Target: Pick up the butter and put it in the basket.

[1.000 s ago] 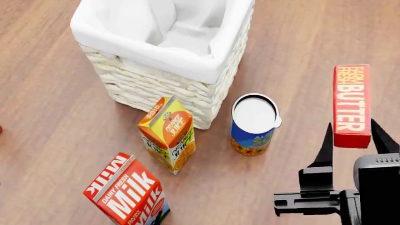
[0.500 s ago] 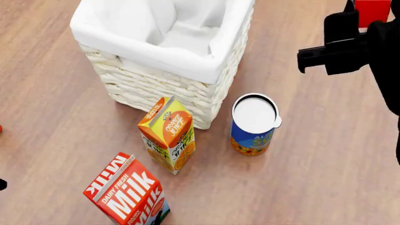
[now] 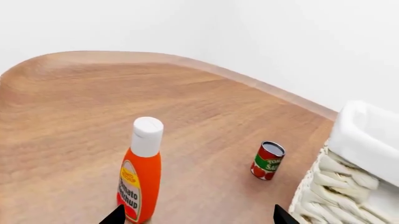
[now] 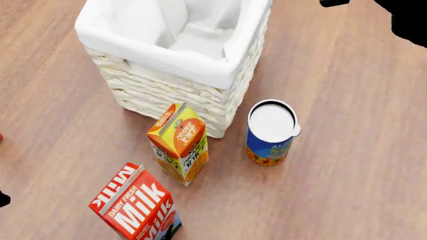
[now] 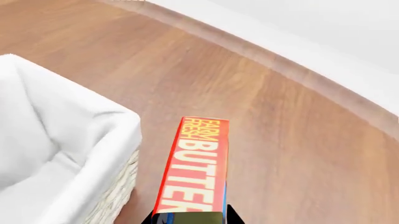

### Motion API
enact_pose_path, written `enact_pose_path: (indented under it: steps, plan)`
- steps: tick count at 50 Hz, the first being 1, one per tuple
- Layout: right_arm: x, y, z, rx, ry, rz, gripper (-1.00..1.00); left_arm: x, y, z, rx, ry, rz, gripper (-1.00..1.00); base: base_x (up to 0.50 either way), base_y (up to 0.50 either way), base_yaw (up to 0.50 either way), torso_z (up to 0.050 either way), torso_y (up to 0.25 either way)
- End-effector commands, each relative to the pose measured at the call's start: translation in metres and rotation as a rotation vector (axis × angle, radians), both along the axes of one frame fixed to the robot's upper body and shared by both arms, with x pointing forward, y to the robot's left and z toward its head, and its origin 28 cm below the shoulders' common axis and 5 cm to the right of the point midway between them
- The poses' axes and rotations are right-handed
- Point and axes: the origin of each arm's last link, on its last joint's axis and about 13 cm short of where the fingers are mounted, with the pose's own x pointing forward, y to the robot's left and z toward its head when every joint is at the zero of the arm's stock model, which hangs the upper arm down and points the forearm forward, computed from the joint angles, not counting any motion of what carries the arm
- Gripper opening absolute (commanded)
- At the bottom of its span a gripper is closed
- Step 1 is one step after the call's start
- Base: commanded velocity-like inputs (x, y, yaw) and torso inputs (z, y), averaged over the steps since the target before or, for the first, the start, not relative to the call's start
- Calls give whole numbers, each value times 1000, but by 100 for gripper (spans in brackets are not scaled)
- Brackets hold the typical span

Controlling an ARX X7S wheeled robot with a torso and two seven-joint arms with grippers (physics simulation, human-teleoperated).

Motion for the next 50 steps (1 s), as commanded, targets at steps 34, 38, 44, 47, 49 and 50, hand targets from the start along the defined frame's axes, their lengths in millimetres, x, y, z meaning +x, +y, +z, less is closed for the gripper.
enact_pose_path:
  steps: [34,38,44,47,49,50]
  plan:
    - [34,90,44,-89,115,572,-100,-6,1,3,-7,7,-6,100,0,0,0,0,2]
    - [32,95,42,-107,158,632,-100,-9,0,5,-8,7,-7,100,0,0,0,0,0]
    - [32,98,38,-123,208,657,-100,-10,-1,7,-12,8,-5,100,0,0,0,2,2]
    - [32,99,36,-131,230,663,-100,-11,-1,8,-16,7,-5,100,0,0,0,0,0]
    - [33,99,33,-134,250,669,-100,-11,-1,8,-17,8,-3,100,0,0,0,0,5]
    - [33,99,32,-134,259,672,-100,-12,-1,8,-18,8,-3,100,0,0,0,0,0]
